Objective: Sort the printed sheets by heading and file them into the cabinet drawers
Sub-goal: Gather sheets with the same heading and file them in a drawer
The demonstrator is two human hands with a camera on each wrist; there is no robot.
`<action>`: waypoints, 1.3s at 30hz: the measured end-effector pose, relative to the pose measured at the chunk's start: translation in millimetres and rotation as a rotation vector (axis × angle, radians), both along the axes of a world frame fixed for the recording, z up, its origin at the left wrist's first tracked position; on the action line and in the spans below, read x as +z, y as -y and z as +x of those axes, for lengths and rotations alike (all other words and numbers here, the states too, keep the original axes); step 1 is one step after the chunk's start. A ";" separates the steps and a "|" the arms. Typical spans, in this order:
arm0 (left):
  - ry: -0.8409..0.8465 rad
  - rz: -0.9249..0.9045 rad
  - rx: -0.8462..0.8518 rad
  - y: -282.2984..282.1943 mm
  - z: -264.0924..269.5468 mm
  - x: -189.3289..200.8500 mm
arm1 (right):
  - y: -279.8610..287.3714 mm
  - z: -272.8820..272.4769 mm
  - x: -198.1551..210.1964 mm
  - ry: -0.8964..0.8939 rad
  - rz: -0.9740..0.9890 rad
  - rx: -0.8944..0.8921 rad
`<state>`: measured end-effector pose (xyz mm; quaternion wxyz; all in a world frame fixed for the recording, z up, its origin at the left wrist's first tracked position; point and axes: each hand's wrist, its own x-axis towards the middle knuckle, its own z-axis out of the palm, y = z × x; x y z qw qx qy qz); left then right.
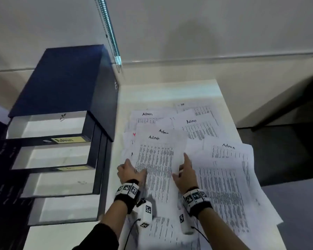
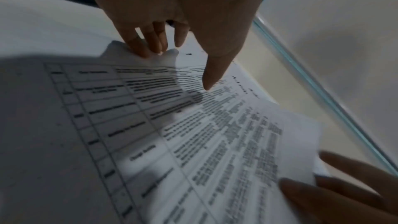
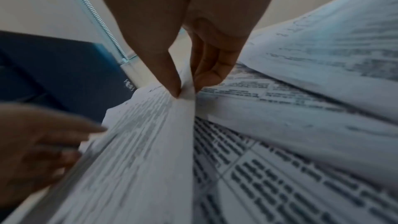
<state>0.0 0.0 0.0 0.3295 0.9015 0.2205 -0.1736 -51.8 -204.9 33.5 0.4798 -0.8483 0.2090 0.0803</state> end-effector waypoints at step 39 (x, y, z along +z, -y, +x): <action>-0.076 -0.329 -0.073 -14.5 -72.4 11.6 | 87.6 -93.2 -13.7 -0.152 0.061 -0.130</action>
